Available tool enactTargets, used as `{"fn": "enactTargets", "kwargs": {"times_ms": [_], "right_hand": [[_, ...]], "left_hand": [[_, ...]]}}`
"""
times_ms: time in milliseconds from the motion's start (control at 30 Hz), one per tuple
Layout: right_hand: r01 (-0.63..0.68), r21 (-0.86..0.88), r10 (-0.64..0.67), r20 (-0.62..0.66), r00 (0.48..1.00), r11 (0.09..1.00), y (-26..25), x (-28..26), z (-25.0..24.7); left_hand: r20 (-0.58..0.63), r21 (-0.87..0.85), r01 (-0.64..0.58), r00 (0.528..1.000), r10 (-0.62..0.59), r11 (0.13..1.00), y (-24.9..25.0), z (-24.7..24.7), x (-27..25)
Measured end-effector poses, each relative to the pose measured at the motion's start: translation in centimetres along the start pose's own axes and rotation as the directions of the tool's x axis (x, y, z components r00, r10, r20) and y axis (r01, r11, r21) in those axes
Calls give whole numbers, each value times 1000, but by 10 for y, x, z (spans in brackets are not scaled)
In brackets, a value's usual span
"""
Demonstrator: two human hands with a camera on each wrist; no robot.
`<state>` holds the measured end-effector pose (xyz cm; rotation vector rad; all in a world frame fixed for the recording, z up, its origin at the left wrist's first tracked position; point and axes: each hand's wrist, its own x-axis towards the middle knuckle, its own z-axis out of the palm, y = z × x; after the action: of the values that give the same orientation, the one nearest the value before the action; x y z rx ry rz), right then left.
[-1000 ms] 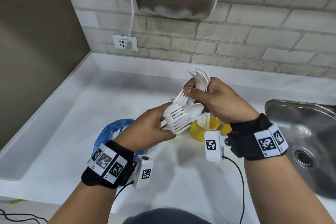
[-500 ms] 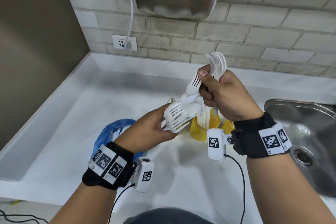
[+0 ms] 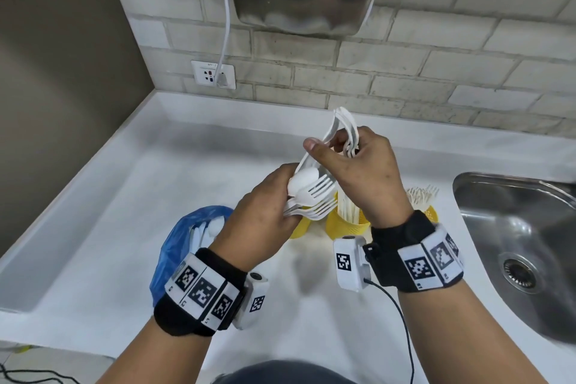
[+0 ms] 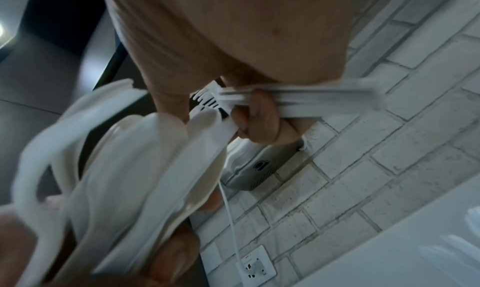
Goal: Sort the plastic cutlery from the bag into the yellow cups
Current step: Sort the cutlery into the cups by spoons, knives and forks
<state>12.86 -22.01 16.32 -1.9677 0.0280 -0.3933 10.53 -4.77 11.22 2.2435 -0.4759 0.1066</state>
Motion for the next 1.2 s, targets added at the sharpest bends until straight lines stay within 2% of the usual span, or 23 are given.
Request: {"fn": "enactTargets", "kwargs": {"times_ms": [100, 300, 400, 567, 667, 767, 900, 967, 1033, 1100, 1200], "right_hand": [[17, 52, -15, -45, 999, 998, -1, 1, 4], [-117, 314, 149, -81, 985, 942, 2, 6, 2], [-163, 545, 271, -123, 955, 823, -1, 12, -5], [-52, 822, 347, -181, 920, 568, -2, 20, -18], [-10, 907, 381, -168, 909, 422, 1, 23, -28], [-32, 961, 408, -86, 909, 274, 10, 25, -38], [-74, 981, 376, 1, 927, 179, 13, 16, -45], [-73, 981, 367, 1, 930, 181, 7, 7, -45], [-69, 964, 362, -30, 932, 258, 1, -5, -44], [-86, 909, 322, -54, 945, 407, -3, -21, -40], [-92, 785, 176, -23, 984, 613, -1, -47, -28]], "left_hand": [[-22, 3, -8, 1000, 8, 1000, 6, -1, -1], [0, 18, -4, 1000, 4, 1000, 5, -3, -1], [30, -24, -25, 999, 26, 999, 1, -2, -3], [26, -173, -17, 999, 21, 985, -2, -3, -5], [11, -232, -5, 1000, 8, 973, -2, -5, -5], [9, -286, 21, 1000, -20, 958, -2, -6, -5], [-33, -314, 32, 998, -44, 949, -2, -6, -7], [-51, -308, 57, 996, -76, 950, -4, -5, -9], [-57, -325, 93, 991, -118, 941, -5, -2, -13], [-60, -357, 105, 989, -134, 928, -6, 1, -17], [-75, -405, 85, 989, -126, 910, -3, 4, -25]]}}
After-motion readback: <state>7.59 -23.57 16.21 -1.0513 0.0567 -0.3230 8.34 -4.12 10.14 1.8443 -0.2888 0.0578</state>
